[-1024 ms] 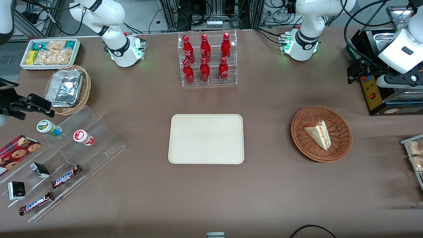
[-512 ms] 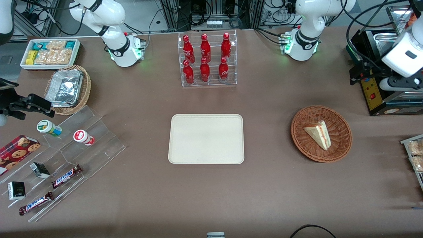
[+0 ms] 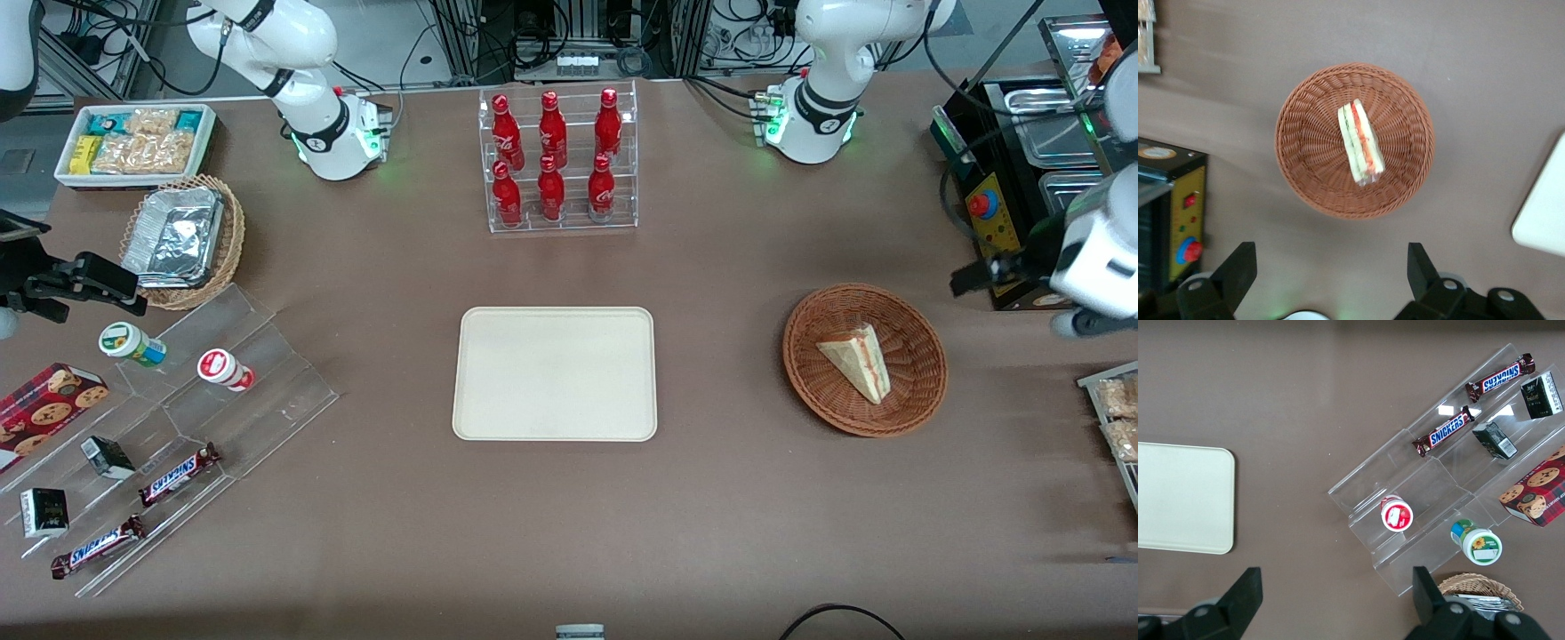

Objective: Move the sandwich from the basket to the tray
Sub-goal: 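Lower the open left gripper over the sandwich in the basket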

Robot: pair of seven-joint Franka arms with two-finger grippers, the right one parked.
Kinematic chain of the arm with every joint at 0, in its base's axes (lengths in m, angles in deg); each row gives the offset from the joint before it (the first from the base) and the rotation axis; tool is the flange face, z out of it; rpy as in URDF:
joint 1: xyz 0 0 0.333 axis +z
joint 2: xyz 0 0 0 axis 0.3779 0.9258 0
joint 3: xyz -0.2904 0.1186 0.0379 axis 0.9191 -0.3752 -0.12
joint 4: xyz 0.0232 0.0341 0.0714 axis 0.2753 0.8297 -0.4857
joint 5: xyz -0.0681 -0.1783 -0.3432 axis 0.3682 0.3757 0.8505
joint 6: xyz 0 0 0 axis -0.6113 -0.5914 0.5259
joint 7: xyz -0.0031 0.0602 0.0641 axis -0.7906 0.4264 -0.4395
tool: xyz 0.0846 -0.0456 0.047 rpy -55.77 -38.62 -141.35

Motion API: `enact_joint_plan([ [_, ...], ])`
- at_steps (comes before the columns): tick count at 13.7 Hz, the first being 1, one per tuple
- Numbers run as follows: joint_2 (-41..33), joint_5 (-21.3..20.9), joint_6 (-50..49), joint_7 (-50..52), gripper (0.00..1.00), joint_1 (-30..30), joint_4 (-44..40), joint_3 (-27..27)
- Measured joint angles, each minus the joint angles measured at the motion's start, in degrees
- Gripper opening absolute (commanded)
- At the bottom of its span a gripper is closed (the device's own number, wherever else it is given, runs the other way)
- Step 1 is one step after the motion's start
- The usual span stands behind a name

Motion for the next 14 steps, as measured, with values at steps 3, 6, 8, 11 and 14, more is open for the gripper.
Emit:
enact_joint_plan([
  [3,0.23,-0.02,5.29,8.71,1.0,0.01,5.87,0.13],
  [6,0.2,-0.03,15.05,17.77,1.0,0.01,13.65,0.13],
  [8,0.31,-0.02,22.06,21.46,1.0,0.11,19.21,0.08],
  [11,1.3,0.07,30.77,25.99,1.0,0.17,25.83,0.0],
  [14,2.78,0.07,37.07,29.69,1.0,0.06,29.61,0.17],
])
